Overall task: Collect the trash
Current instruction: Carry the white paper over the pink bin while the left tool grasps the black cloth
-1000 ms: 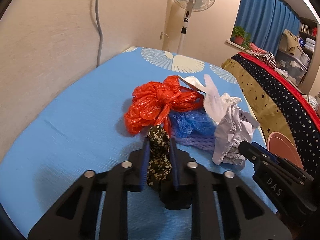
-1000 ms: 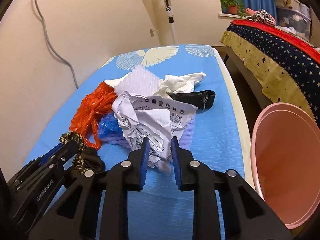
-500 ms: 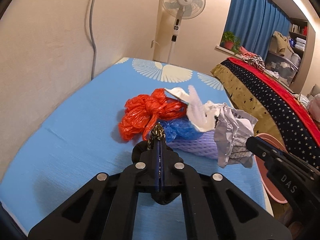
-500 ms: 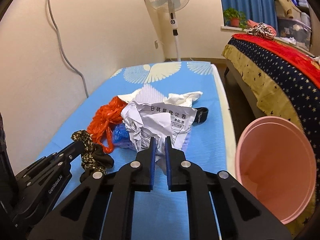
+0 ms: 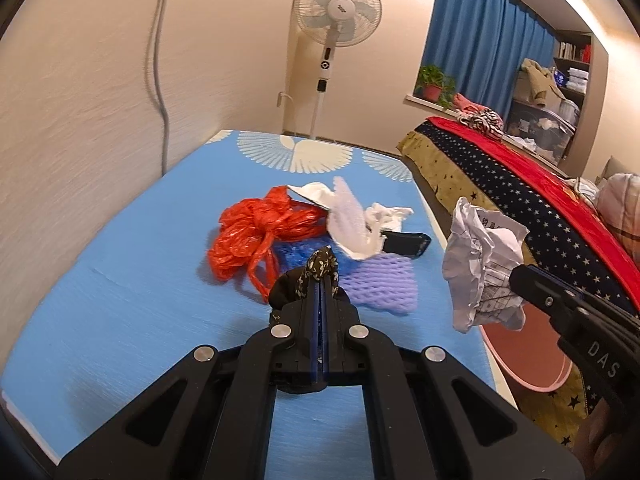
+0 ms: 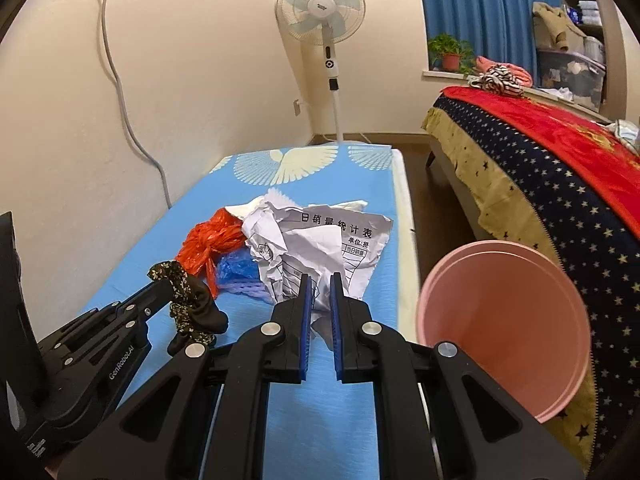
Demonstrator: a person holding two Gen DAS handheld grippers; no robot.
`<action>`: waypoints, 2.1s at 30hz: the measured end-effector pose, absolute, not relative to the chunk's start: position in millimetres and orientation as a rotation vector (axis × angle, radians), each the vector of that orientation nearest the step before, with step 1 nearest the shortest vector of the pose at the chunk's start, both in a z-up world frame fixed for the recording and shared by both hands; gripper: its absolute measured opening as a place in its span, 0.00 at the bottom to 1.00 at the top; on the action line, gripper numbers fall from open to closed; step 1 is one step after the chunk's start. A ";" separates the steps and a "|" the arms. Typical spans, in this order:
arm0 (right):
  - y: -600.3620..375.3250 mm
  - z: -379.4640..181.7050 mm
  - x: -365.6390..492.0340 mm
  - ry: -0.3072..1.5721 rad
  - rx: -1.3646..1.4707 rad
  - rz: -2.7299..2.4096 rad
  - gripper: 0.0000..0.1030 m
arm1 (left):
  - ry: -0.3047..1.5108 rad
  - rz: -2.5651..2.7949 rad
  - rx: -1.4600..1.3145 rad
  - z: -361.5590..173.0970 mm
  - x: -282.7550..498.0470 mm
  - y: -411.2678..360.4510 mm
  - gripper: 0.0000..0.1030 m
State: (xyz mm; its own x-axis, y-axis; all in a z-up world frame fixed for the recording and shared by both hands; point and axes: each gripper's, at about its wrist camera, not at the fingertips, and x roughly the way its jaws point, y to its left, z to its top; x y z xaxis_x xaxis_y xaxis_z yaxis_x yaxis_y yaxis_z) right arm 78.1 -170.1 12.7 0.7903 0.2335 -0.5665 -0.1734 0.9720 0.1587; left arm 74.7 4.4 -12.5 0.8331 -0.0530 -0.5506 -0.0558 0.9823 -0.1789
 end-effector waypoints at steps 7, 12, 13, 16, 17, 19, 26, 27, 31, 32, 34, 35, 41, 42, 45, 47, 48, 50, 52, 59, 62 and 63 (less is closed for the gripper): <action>-181.3 19.3 69.4 0.610 0.101 0.190 0.09 | 0.574 -0.026 -0.171 -6.9 71.5 -7.3 0.00; -189.5 21.3 66.5 0.607 0.101 0.168 0.09 | 0.571 -0.043 -0.169 -4.7 71.6 -12.6 0.00; -190.9 21.7 65.7 0.605 0.101 0.163 0.09 | 0.570 -0.046 -0.167 -4.4 71.8 -13.7 0.00; -195.9 21.1 63.3 0.606 0.106 0.147 0.09 | 0.567 -0.055 -0.167 -4.2 72.2 -17.7 0.00; -198.4 21.0 63.1 0.607 0.110 0.141 0.09 | 0.566 -0.059 -0.167 -4.3 72.8 -18.8 0.00; -201.8 21.1 63.4 0.605 0.111 0.133 0.09 | 0.566 -0.065 -0.170 -4.5 73.6 -20.6 0.00; -212.9 22.4 63.4 0.595 0.117 0.098 0.09 | 0.559 -0.091 -0.166 -3.8 76.1 -29.9 0.00; -214.4 22.1 64.0 0.594 0.120 0.093 0.09 | 0.557 -0.096 -0.167 -3.6 76.7 -32.1 0.00; -222.3 21.3 64.7 0.592 0.127 0.066 0.09 | 0.549 -0.112 -0.162 -3.3 76.9 -38.9 0.00; -224.5 21.7 64.5 0.588 0.129 0.053 0.09 | 0.546 -0.122 -0.165 -3.4 77.8 -40.6 0.00; -228.1 22.9 63.2 0.578 0.130 0.034 0.09 | 0.543 -0.131 -0.164 -3.7 78.5 -44.0 0.00; -230.7 24.0 62.9 0.573 0.133 0.021 0.09 | 0.542 -0.137 -0.162 -3.8 79.6 -46.6 0.00; -243.6 25.7 64.5 0.559 0.146 -0.032 0.09 | 0.529 -0.165 -0.134 -2.2 82.8 -62.2 0.00; -245.8 25.6 64.9 0.559 0.149 -0.039 0.09 | 0.526 -0.172 -0.129 -2.2 83.1 -64.9 0.00; -251.9 24.8 64.9 0.557 0.156 -0.055 0.09 | 0.523 -0.190 -0.117 -2.2 85.3 -73.0 0.00; -254.6 24.0 64.9 0.556 0.158 -0.068 0.09 | 0.528 -0.205 -0.117 -3.6 87.7 -77.2 0.00; -255.8 24.0 65.0 0.556 0.158 -0.074 0.09 | 0.530 -0.213 -0.114 -4.4 89.6 -80.8 0.00; -258.0 23.6 65.8 0.555 0.156 -0.086 0.09 | 0.534 -0.224 -0.109 -6.3 92.3 -85.4 0.00; -261.5 22.4 65.6 0.556 0.158 -0.098 0.09 | 0.536 -0.234 -0.106 -7.8 94.8 -90.0 0.00; -273.7 17.7 67.4 0.567 0.167 -0.145 0.09 | 0.541 -0.262 -0.095 -9.9 100.4 -102.4 0.00; -279.6 16.0 67.3 0.570 0.173 -0.166 0.09 | 0.544 -0.274 -0.093 -10.9 102.6 -107.1 0.00; -281.1 15.6 67.6 0.571 0.175 -0.172 0.09 | 0.546 -0.277 -0.095 -10.9 103.8 -109.4 0.00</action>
